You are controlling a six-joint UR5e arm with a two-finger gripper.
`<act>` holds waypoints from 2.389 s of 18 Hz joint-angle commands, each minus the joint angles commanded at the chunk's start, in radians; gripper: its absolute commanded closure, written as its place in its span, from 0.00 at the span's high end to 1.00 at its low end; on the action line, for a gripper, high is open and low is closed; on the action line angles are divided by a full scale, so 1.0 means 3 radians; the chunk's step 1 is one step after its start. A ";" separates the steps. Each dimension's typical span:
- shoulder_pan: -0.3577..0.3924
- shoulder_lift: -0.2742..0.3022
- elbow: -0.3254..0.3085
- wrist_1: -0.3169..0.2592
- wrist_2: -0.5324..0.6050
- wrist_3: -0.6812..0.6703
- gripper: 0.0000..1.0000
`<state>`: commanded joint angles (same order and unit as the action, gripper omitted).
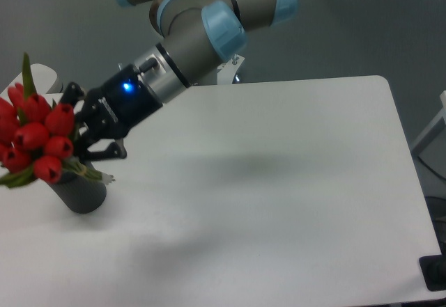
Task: Insert the flowers into the vase
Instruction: 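Lower the tulip stems down into the black vase opening, then push the tulips further down into the vase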
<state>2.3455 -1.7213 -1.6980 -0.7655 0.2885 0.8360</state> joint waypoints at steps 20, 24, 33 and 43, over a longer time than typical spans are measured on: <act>-0.0286 0.0047 -0.0281 0.0092 -0.0159 0.0123 0.22; -0.0297 0.0006 -0.0322 0.0092 -0.0159 0.0235 0.22; -0.0292 -0.0091 -0.0613 0.0092 -0.0159 0.0705 0.22; -0.0225 -0.0378 -0.0823 0.0092 -0.0128 0.1374 0.23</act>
<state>2.2779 -1.8346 -1.9450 -0.7378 0.2500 1.2483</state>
